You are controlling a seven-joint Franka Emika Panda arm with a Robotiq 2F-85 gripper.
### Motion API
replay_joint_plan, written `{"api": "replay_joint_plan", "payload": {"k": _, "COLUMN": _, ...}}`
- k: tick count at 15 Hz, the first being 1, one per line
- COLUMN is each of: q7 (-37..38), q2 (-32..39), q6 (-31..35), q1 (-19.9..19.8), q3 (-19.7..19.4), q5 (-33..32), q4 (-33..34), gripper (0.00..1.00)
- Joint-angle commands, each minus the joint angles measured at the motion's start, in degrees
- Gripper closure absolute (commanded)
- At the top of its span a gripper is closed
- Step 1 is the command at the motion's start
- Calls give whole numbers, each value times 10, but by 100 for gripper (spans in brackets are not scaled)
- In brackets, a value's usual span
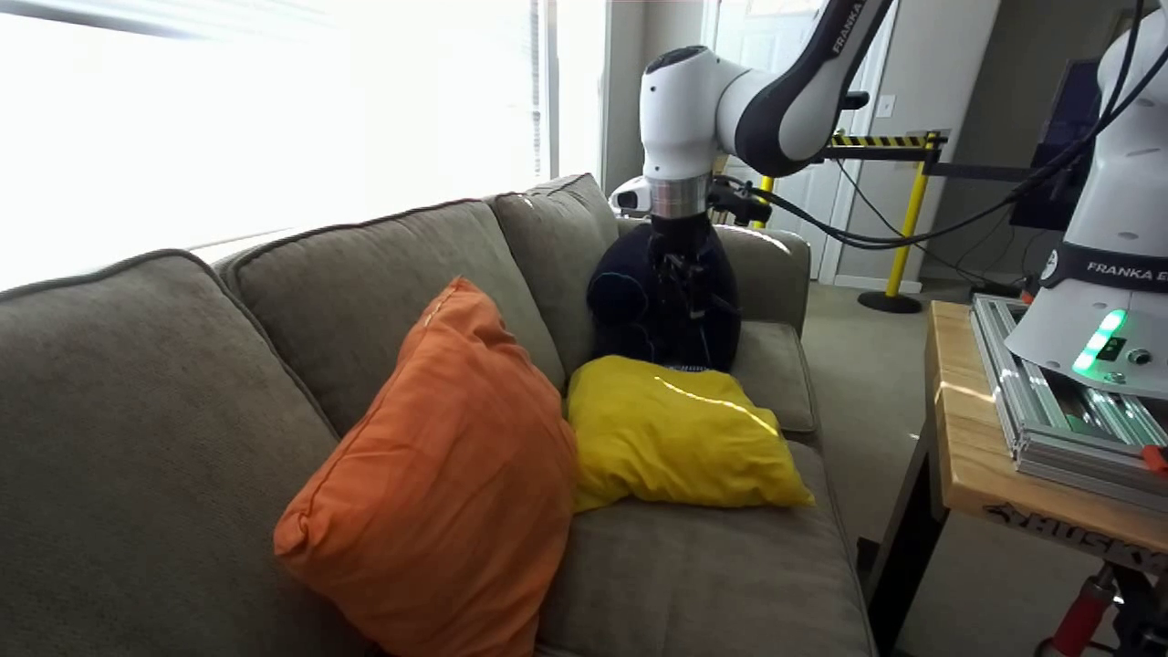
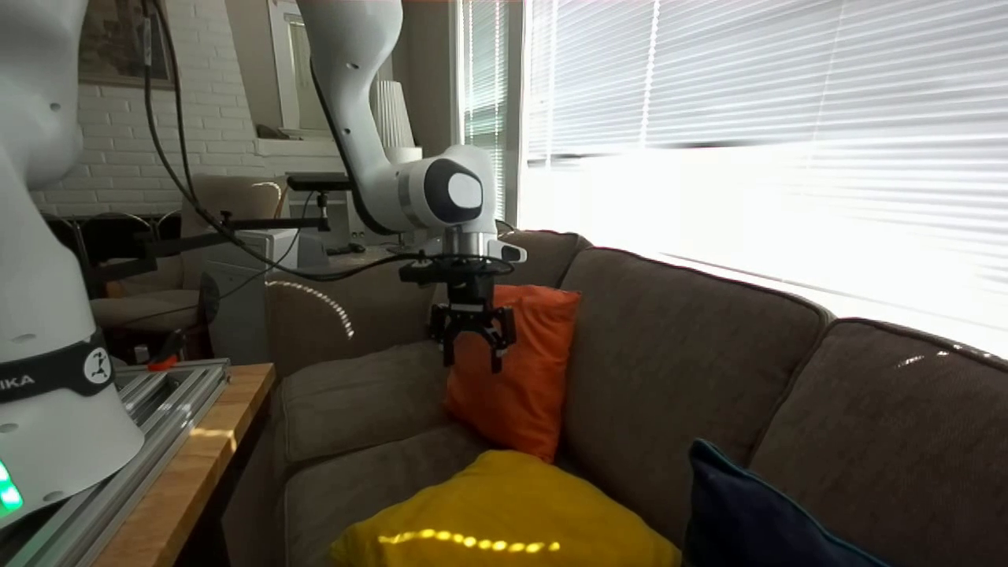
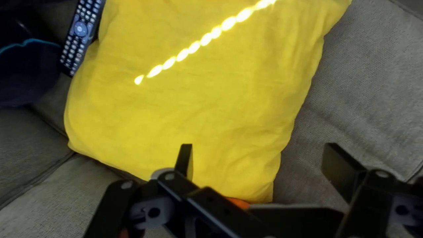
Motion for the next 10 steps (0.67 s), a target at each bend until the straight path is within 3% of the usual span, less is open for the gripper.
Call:
{"api": "replay_joint_plan", "payload": {"k": 1, "q7": 6, "q2": 8, "q6": 14, "q1": 26, "q3": -20, "q5": -15, "q4": -4, "gripper": 0}}
{"api": "replay_joint_plan", "payload": {"k": 5, "q7": 20, "q2": 29, "q6": 34, "q1": 51, "q3": -37, "q5": -58, "q4": -5, "gripper": 0}}
{"api": "replay_joint_plan", "payload": {"k": 7, "q7": 134, "q2": 42, "q6": 62, "q1": 125, "q3": -119, "q5": -185, "q4": 5, "gripper": 0}}
{"api": "replay_joint_plan", "payload": {"k": 8, "q7": 179, "q2": 55, "q6": 67, "q1": 122, "q3": -121, "q5": -222, "q4": 12, "gripper": 0}}
{"api": "replay_joint_plan", "payload": {"k": 9, "q7": 219, "q2": 61, "q6": 83, "q1": 144, "q3": -147, "q5": -254, "q4": 13, "gripper": 0}}
{"api": "replay_joint_plan", "payload": {"k": 10, "q7": 247, "q2": 71, "q6": 83, "q1": 147, "q3": -149, "q5": -254, "q4": 13, "gripper": 0}}
